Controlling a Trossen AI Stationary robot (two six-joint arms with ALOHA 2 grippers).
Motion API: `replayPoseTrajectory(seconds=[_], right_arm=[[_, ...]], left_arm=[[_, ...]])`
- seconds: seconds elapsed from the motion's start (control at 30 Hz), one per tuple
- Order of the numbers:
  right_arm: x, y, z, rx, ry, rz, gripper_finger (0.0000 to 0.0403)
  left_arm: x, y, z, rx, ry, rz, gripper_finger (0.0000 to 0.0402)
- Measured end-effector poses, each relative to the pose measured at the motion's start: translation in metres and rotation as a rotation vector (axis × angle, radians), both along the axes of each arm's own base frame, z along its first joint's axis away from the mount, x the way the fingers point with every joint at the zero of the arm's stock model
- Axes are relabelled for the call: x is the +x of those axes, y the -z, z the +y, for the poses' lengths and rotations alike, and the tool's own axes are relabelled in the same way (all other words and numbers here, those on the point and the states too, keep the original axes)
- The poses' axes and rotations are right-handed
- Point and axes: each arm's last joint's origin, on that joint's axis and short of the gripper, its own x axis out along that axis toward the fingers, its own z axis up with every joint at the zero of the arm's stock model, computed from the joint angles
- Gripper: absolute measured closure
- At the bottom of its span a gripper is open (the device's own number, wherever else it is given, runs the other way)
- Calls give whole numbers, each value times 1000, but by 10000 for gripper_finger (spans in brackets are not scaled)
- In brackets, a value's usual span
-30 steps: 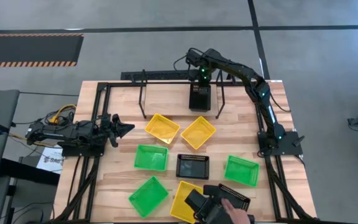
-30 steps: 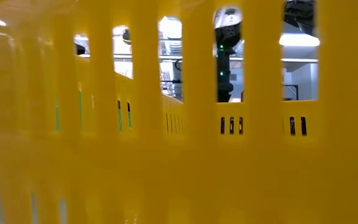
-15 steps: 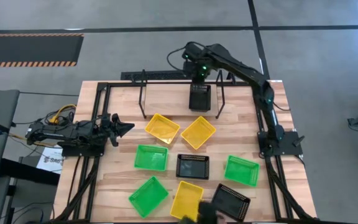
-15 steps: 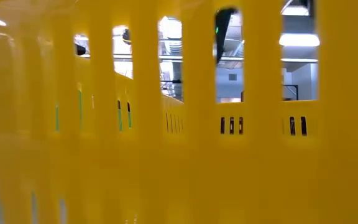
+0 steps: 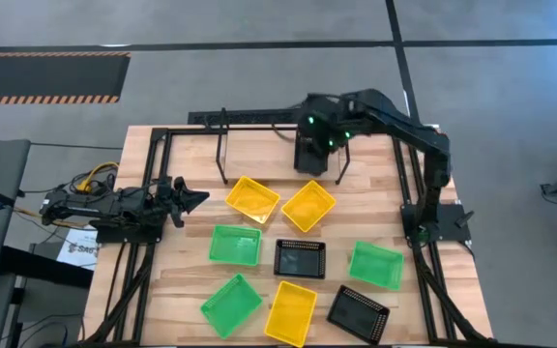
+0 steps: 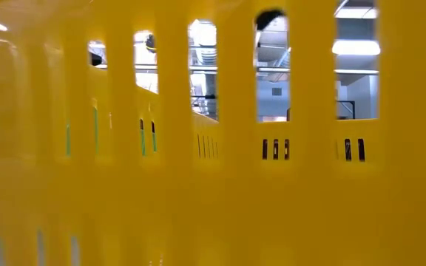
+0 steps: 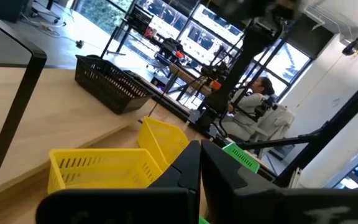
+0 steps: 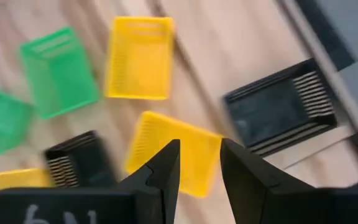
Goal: Stack baskets on shelf by color
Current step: Put the left yellow bin on the shelf
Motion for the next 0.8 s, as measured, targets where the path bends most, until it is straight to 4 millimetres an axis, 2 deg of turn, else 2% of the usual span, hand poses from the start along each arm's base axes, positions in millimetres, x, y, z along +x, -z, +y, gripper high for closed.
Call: replayPoseTrajectory(seconds=[0.23,0.43,0.6,0.8], right_arm=[[12,5,63,77,52,-10,269],[20,19,123,74,107,-1,270],[21,30,168,60,154,-14,269],[14,31,195,23,231,-71,270]], left_arm=[[0,0,0,0,13,0,401],[1,2,-1,0,17,23,401],[3,6,-2,10,57,292,401],[17,-30,-6,93,145,410,401]])
